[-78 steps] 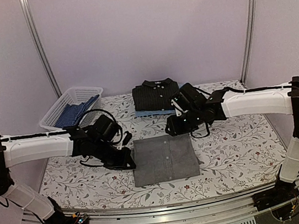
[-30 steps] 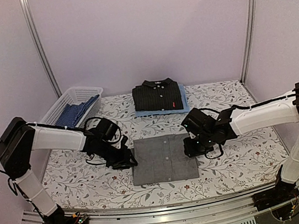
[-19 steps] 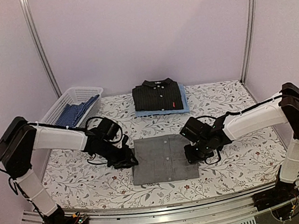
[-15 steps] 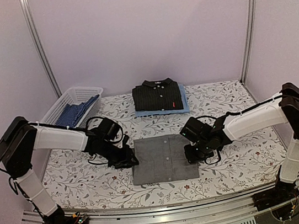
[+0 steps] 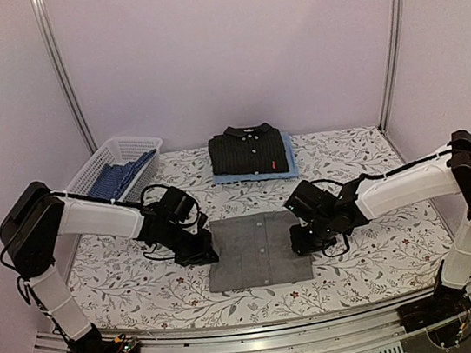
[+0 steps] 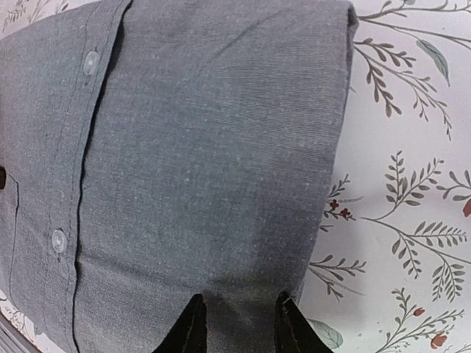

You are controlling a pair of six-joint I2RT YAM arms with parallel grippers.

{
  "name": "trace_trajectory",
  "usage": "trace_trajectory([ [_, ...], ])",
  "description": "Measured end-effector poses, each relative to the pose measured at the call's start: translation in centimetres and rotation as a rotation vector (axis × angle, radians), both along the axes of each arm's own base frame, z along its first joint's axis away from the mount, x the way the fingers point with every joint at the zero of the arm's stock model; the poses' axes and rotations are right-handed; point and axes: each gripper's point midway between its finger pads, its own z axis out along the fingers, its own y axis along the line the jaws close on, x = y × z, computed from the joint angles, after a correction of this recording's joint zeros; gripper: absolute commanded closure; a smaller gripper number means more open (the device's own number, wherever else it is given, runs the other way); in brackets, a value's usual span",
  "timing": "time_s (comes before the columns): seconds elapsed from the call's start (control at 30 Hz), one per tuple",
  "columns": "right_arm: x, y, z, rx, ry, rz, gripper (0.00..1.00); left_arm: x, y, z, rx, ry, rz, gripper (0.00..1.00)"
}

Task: Fold and stack the long sleeve shirts
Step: Pick up the square-folded shirt from the center of the board, then turn over the square-folded shirt at the center of the board.

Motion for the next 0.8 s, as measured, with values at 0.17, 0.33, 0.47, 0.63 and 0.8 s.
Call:
trace_trajectory([
  [0.17,0.3,0.5,1.5,0.03,-0.021,0.004,0.65,0.0,1.3,0.9,0.04,-0.024,-0.017,1.0],
  [0.33,1.3,2.0,3.6,0.081,-0.056,0.013,0.74,0.2,2.8,3.0,0.058,-0.063,-0.037,1.0],
  [0.47,2.3,3.7,4.8,0.124,-0.082,0.023,0.84,0.2,4.0,4.8,0.066,-0.096,-0.055,1.0],
  [0.63,2.8,5.0,3.0,0.125,-0.059,0.04,0.89,0.5,5.1,6.9,0.065,-0.133,-0.073,1.0],
  [0.8,2.8,6.0,-0.3,0.097,0.003,0.058,0.91,0.5,5.5,8.0,0.065,-0.143,-0.101,1.0],
])
